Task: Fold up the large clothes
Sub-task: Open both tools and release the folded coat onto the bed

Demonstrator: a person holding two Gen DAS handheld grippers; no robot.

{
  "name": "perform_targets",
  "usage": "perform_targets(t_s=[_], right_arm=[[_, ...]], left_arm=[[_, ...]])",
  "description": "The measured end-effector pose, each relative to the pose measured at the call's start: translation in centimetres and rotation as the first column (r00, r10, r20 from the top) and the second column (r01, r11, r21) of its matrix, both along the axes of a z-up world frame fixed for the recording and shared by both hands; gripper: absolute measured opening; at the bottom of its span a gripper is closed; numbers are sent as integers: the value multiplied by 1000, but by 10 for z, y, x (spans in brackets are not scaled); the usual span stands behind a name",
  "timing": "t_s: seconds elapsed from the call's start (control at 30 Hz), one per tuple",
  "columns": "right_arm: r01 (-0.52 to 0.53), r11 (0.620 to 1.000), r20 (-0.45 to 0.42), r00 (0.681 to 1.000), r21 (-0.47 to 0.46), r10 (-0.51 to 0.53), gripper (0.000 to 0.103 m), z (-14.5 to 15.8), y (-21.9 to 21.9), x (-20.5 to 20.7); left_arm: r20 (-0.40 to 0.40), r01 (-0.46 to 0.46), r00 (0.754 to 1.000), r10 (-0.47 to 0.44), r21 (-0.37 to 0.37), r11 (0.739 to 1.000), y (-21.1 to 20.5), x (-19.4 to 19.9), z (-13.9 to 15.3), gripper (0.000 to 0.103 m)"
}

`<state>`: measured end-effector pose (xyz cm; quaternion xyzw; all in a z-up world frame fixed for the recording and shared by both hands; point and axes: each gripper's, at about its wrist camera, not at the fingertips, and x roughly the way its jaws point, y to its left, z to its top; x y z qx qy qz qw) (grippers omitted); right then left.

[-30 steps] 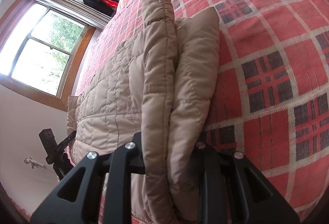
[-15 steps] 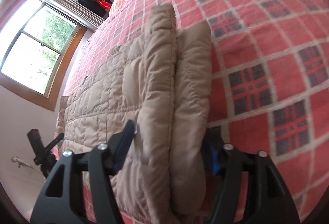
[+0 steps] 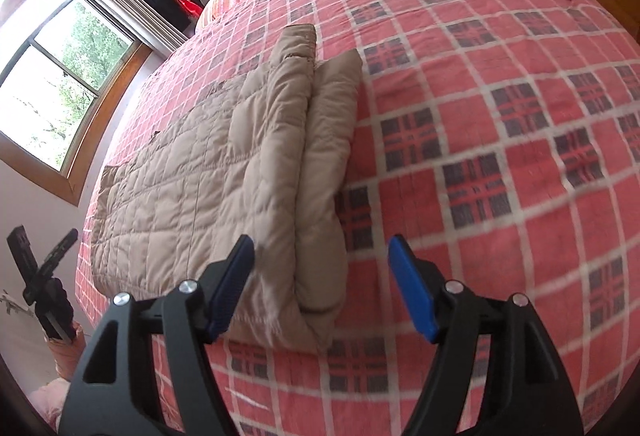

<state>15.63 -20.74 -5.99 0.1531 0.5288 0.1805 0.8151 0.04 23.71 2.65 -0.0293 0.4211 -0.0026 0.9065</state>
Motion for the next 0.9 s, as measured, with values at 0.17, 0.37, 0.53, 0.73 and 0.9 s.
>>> perform_targets(t_s=[0.17,0.37,0.53,0.73,0.9], right_arm=[[15,999,5,1000,-39,-14,70,6,1,-14],[14,999,17,1000,-30,-13,71,10,4,-28],[1,1000,0,1000,-11,-1,71,9,6,-16],[-40,999,-27,999,6,40,71,4,17,-2],[-63,998,-45,997,-7,62,71,-4,20,-1]], left_arm=[[7,86,996,-87,31,996,-36,12,14,59],[-39,216,976,-216,10,976,-90,54,23,61],[-148,349,925,-351,-42,936,-160,120,20,64],[-293,451,832,-470,-136,882,-256,196,0,64],[-343,502,780,-523,-154,851,-322,230,-14,64]])
